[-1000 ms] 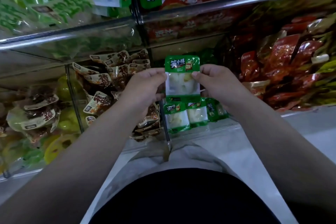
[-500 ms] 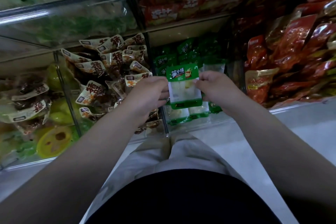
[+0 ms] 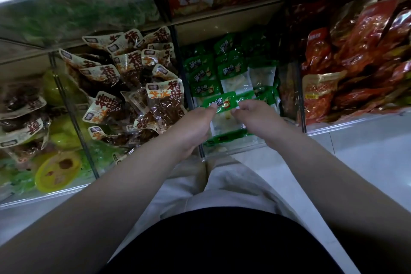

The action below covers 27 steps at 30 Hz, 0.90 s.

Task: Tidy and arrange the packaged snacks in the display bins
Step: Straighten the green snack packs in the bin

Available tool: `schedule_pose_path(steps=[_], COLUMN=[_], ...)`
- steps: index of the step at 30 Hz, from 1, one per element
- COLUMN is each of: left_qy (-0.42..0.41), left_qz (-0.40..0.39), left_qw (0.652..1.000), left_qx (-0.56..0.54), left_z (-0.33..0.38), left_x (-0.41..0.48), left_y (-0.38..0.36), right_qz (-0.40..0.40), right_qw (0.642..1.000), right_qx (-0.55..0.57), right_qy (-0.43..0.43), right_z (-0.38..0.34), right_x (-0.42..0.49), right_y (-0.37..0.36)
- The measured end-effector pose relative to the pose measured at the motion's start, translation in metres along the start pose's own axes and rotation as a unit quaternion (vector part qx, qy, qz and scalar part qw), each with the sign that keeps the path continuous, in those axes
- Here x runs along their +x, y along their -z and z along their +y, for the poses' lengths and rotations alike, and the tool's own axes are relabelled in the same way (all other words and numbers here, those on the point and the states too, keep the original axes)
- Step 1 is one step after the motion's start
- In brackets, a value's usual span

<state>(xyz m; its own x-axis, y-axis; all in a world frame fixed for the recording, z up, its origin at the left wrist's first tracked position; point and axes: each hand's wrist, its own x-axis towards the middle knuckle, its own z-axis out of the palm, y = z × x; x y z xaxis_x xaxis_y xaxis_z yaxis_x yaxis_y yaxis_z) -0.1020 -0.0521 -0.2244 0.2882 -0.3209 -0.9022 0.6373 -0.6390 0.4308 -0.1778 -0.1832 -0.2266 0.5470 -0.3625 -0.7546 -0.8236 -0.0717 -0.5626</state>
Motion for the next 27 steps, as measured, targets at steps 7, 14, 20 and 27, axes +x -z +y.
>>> schedule_pose_path(steps=[7,14,20,27], left_qy=[-0.004,-0.004,-0.015,-0.092], left_qz=[-0.029,-0.048,-0.056,-0.055], left_qw=[0.999,0.999,0.997,0.987], left_qx=[0.041,-0.003,-0.045,-0.12], left_z=[-0.007,-0.008,-0.014,-0.003], left_x=[0.003,0.009,0.008,-0.008], left_y=[0.0,0.0,0.007,0.01], right_qz=[-0.013,-0.04,-0.032,0.021], right_qw=[0.999,0.997,0.998,0.997], right_qx=[-0.02,-0.035,-0.028,0.072], right_qy=[-0.022,-0.048,-0.039,0.006], right_z=[0.006,0.005,0.004,-0.011], right_x=[0.008,0.009,0.002,-0.014], right_y=[-0.009,-0.02,-0.024,-0.019])
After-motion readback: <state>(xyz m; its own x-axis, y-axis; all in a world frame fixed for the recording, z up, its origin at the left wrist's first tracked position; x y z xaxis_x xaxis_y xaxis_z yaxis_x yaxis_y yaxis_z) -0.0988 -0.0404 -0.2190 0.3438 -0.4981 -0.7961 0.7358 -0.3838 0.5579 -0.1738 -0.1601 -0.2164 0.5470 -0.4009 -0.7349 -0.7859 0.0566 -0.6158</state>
